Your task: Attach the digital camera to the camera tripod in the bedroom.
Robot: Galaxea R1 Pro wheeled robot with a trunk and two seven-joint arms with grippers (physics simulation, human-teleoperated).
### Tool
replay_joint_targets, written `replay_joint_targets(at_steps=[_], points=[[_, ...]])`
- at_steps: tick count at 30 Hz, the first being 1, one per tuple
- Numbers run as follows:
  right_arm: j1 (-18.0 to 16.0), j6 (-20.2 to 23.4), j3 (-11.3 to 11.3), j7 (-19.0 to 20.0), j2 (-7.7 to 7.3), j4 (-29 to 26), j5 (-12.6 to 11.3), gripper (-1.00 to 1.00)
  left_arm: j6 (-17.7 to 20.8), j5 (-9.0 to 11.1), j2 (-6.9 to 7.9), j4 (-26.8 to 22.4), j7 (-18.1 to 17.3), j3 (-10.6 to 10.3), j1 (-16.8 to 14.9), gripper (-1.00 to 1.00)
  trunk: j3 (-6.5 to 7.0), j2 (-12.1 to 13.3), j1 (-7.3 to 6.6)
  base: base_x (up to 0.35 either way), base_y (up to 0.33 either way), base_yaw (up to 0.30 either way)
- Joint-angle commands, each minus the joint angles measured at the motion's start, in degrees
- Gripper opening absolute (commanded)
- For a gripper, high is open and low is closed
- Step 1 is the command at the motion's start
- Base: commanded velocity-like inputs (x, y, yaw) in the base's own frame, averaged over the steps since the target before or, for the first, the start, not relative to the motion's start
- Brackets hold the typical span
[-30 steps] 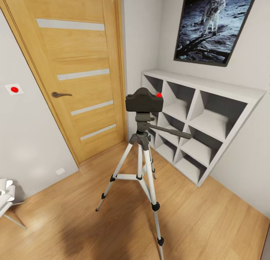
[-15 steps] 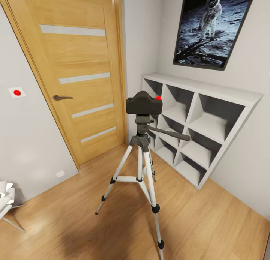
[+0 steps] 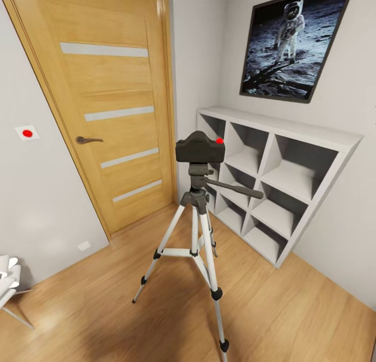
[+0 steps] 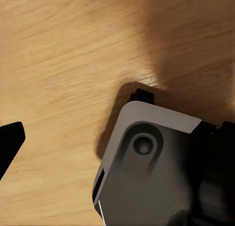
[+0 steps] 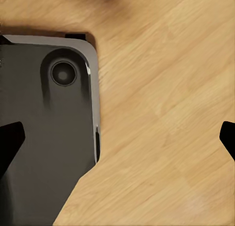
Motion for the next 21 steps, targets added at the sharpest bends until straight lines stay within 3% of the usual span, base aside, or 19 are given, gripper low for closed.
replay_joint_targets(at_steps=[1, 21], points=[[-0.08, -0.32, -0.46, -0.23, -0.01, 0.19, 0.82, 1.0, 0.22, 0.43, 0.01, -0.03, 0.17, -0.48, -0.04, 1.0, -0.01, -0.1, 0.03, 0.0, 0.0, 0.0], [-0.05, -0.33, -0.47, -0.23, 0.0, 0.19, 1.72, 1.0, 0.22, 0.43, 0.01, -0.03, 0.18, -0.48, -0.04, 1.0, 1.84, -0.1, 0.03, 0.0, 0.0, 0.0]])
